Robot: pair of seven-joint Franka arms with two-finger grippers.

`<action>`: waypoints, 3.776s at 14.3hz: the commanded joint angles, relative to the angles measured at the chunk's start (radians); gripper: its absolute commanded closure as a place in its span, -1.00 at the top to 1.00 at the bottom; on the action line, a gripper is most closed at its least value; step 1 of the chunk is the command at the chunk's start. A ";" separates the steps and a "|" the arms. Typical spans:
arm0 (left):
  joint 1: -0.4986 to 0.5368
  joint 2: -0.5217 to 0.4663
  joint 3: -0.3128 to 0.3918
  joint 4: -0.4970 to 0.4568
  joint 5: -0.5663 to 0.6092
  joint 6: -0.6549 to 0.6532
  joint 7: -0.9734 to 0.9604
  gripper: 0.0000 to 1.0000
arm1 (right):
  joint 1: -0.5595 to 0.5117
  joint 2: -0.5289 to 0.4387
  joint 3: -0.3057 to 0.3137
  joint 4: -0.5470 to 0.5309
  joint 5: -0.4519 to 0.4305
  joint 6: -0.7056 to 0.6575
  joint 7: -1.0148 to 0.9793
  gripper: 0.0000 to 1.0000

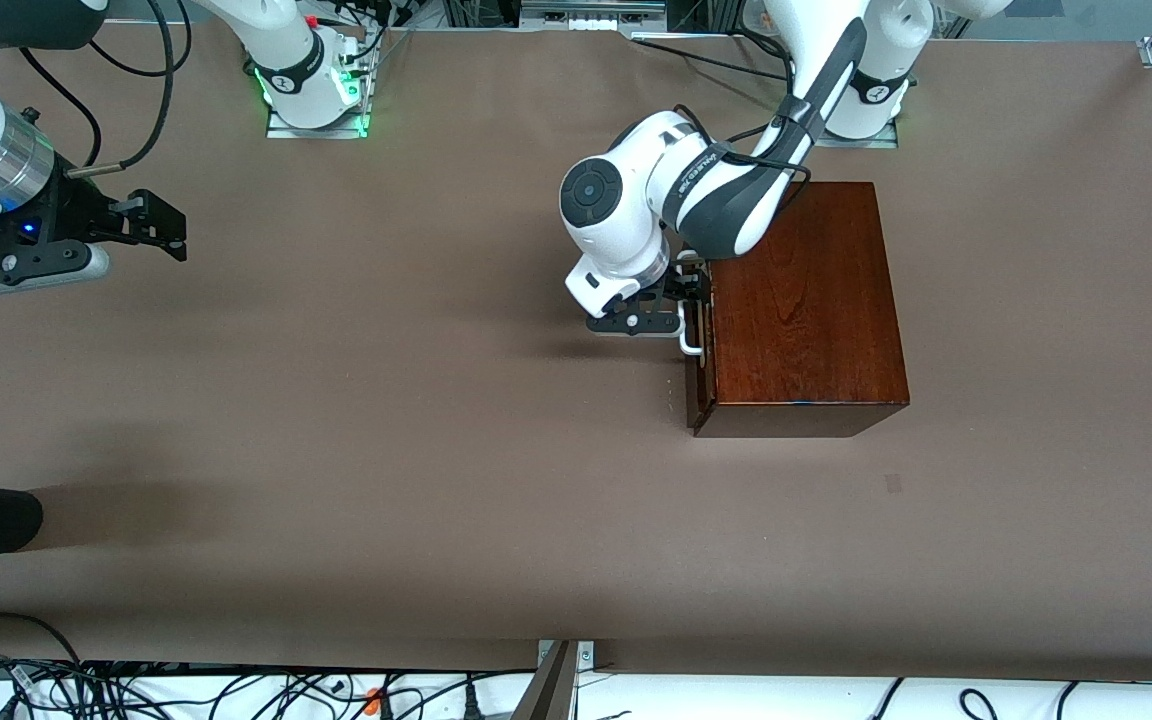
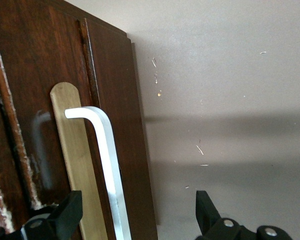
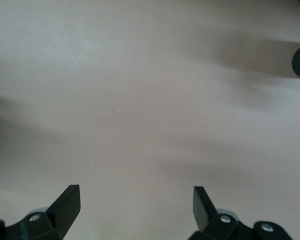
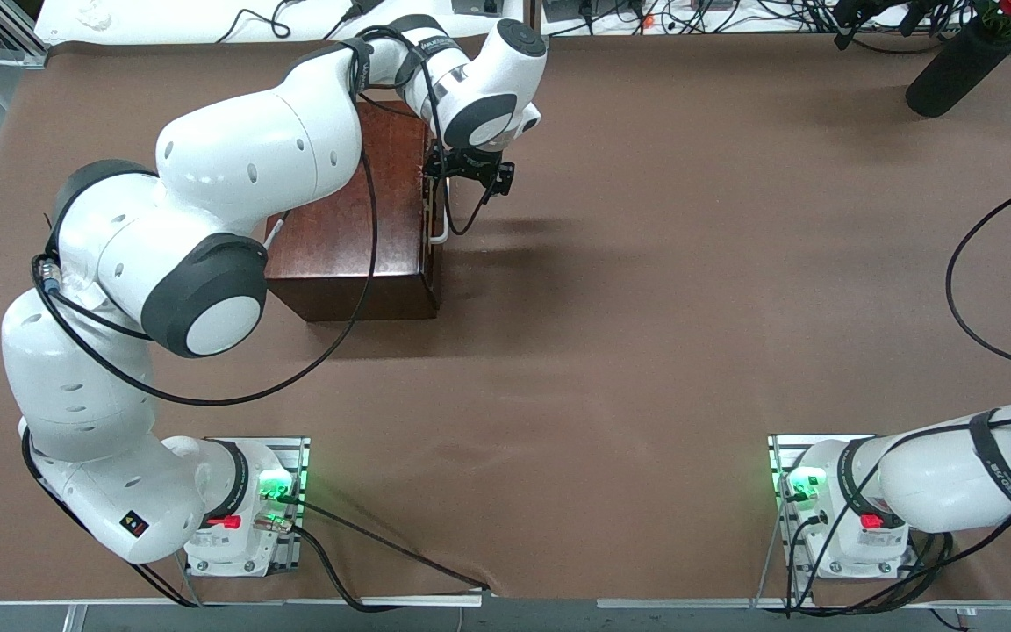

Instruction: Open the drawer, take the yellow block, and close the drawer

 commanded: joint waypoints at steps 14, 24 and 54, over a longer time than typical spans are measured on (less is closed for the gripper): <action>-0.035 0.021 0.001 -0.064 0.037 0.122 -0.133 1.00 | -0.010 0.004 0.002 0.014 0.011 -0.018 0.011 1.00; -0.064 0.029 -0.005 -0.032 -0.087 0.221 -0.152 1.00 | -0.011 0.004 -0.003 0.011 0.011 -0.018 0.011 1.00; 0.258 -0.212 -0.005 0.298 -0.123 -0.397 0.422 1.00 | -0.010 0.004 -0.017 0.014 0.009 -0.018 0.011 1.00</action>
